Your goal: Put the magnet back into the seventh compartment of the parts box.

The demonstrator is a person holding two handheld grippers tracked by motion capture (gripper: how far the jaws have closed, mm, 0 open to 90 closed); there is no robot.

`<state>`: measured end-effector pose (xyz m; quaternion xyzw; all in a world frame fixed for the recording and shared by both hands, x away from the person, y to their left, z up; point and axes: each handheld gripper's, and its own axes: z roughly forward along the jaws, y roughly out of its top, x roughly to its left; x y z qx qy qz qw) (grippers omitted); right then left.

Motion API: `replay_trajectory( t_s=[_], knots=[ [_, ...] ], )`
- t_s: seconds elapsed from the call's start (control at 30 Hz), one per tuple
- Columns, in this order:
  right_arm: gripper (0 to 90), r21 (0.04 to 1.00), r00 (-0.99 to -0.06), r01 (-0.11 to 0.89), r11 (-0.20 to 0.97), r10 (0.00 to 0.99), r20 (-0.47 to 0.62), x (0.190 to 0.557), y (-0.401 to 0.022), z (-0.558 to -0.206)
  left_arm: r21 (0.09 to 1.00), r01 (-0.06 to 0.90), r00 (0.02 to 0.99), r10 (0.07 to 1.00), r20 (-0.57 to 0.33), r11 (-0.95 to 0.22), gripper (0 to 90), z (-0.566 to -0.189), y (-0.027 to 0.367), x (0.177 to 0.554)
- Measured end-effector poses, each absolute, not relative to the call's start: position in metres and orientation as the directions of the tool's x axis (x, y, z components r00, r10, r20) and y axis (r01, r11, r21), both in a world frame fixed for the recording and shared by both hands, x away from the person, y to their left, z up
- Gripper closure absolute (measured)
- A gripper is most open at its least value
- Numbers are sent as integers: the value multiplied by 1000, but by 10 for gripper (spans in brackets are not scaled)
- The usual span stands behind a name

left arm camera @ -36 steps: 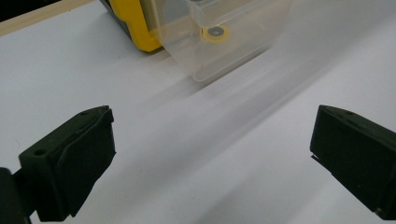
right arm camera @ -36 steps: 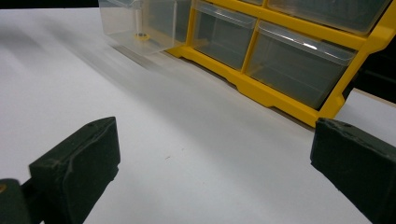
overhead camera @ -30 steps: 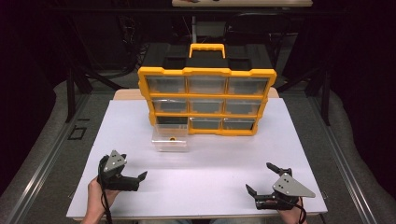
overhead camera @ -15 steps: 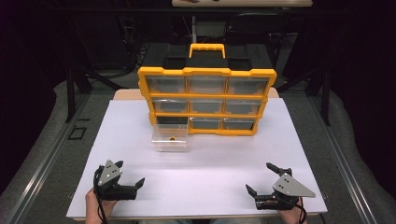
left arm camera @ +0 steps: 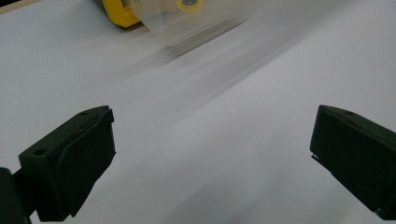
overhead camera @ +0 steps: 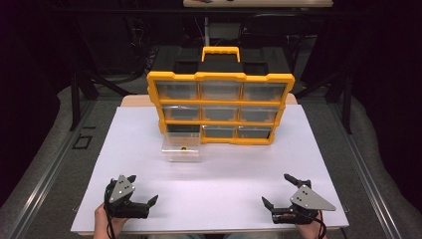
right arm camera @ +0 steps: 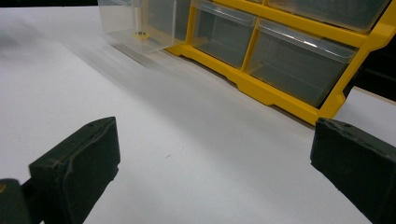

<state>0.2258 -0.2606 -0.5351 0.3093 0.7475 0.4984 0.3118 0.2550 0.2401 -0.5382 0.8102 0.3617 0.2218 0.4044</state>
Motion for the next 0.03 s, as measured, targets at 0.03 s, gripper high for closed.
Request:
replay_trajectory(
  t_s=[0.03],
  knots=[
    [9, 938, -614, 152, 310, 774, -156, 226, -261, -535, 813, 410, 643, 763, 64, -414, 0, -538, 241, 256]
  ],
)
